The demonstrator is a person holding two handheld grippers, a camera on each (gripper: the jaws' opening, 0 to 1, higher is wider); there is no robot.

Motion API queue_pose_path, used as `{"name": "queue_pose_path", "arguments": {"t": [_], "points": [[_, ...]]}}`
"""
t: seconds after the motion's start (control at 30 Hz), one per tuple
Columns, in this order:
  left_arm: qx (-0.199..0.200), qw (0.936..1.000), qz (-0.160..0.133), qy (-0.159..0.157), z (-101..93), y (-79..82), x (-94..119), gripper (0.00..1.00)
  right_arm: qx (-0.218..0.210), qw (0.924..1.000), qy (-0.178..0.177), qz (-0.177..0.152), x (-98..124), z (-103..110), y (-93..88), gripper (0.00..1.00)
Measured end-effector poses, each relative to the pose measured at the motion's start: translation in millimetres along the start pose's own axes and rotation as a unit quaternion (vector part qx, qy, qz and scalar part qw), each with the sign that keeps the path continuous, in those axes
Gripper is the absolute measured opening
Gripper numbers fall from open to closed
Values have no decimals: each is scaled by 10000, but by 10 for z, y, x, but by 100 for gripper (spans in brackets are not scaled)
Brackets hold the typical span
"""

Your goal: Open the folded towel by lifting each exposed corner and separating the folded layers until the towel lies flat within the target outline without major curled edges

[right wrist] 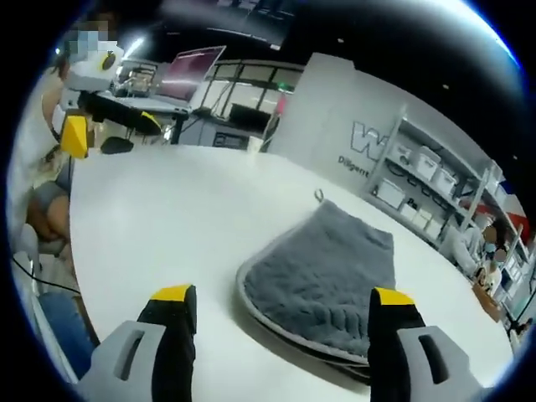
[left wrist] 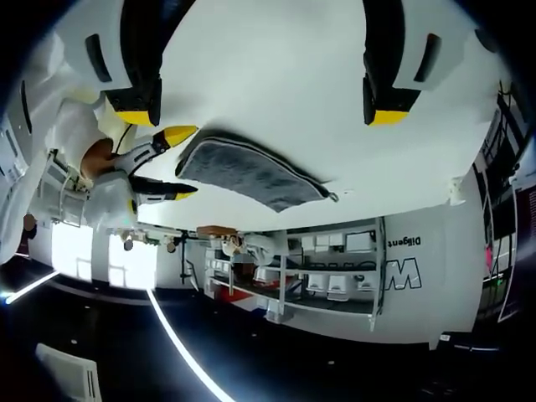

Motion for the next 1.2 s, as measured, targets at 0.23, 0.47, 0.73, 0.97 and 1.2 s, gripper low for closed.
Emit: {"name": "queue_pose_path", "arguments": {"t": [0.23,0.47,0.73,0.97,1.2], "points": [[10,10000,-6,-8,-7,1,3,100,350,9994,32,23,-93,137,-15,73],[11,10000,-29,-32,-20,14,10,100,539,9985,-127,-7,-137,79,11,62],[-4,10000,-46,-44,-31,29,29,100,794,9965,-151,205,-192,116,-89,53],[-2,10000,-98,-16,-5,63,56,100,1056,9939,-133,303,-219,152,-110,41],[3,9999,-136,-3,4,81,70,100,1157,9930,-89,223,-242,168,-61,28]]}}
Point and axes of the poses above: the point that each gripper's makers call its tool centre point, and the gripper's own axes: x roughly backward along the fingers, z roughly to its left, y roughly out of its top, the point moved 1 cm from there along x, roughly backward along the fingers, and after that the axes turned 5 degrees about -z, right-handed, at the moved point
